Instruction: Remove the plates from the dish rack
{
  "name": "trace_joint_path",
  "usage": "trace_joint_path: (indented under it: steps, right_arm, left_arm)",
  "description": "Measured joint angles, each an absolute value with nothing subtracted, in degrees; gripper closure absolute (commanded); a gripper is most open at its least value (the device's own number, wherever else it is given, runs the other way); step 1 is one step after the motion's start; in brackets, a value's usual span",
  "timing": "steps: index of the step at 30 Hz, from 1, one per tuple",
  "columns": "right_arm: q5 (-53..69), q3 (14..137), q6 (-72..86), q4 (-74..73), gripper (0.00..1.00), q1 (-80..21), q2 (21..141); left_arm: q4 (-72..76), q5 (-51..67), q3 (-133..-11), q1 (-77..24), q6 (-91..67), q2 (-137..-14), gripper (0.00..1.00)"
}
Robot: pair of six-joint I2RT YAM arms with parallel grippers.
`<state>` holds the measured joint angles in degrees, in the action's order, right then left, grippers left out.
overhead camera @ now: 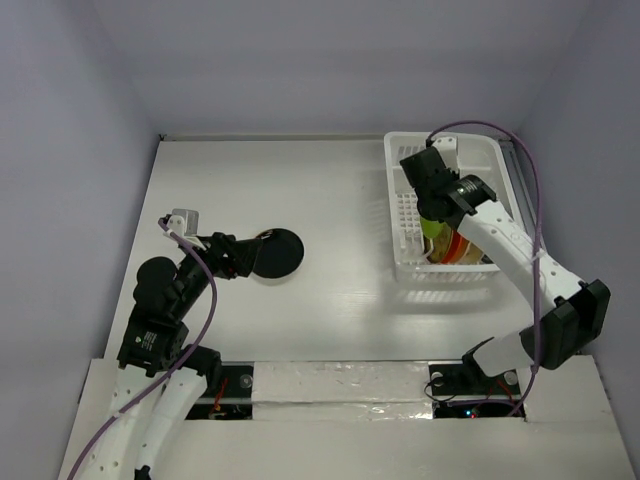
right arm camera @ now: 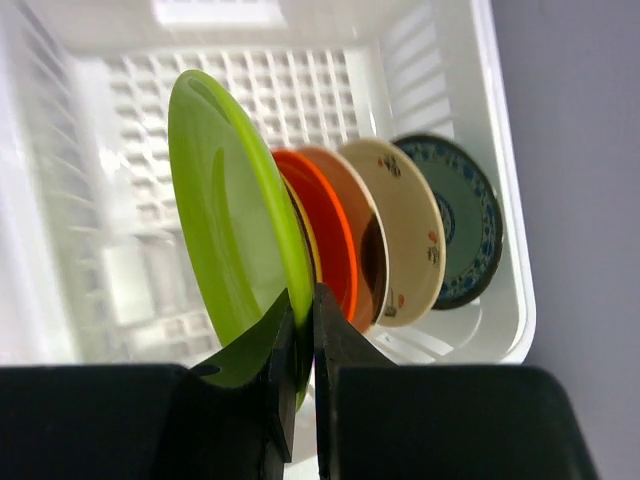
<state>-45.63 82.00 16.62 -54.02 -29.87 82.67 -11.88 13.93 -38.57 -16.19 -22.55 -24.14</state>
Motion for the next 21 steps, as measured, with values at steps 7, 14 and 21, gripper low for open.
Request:
trace_joint_path:
  steps: [7,14,21]
  right_arm:
    - [-43.88,86.21,18.98,-46.26,1.0,-40.27,74.59]
    - [-25.5,79.02,26.0,-23.75,1.0,-46.15,78.65]
    - [-9.82,78.94,35.44,-9.41,1.0,-50.11,101.54]
  left_arm:
    - [-11.6,14.41,-38.26,-16.19,-22.9,-24.14,0.93]
    - [-11.66,13.43,-38.11,-16.19,-22.63,-24.16,0.9]
    - [-11.88,12.99,-38.11,-16.19,-22.76,-24.16,0.66]
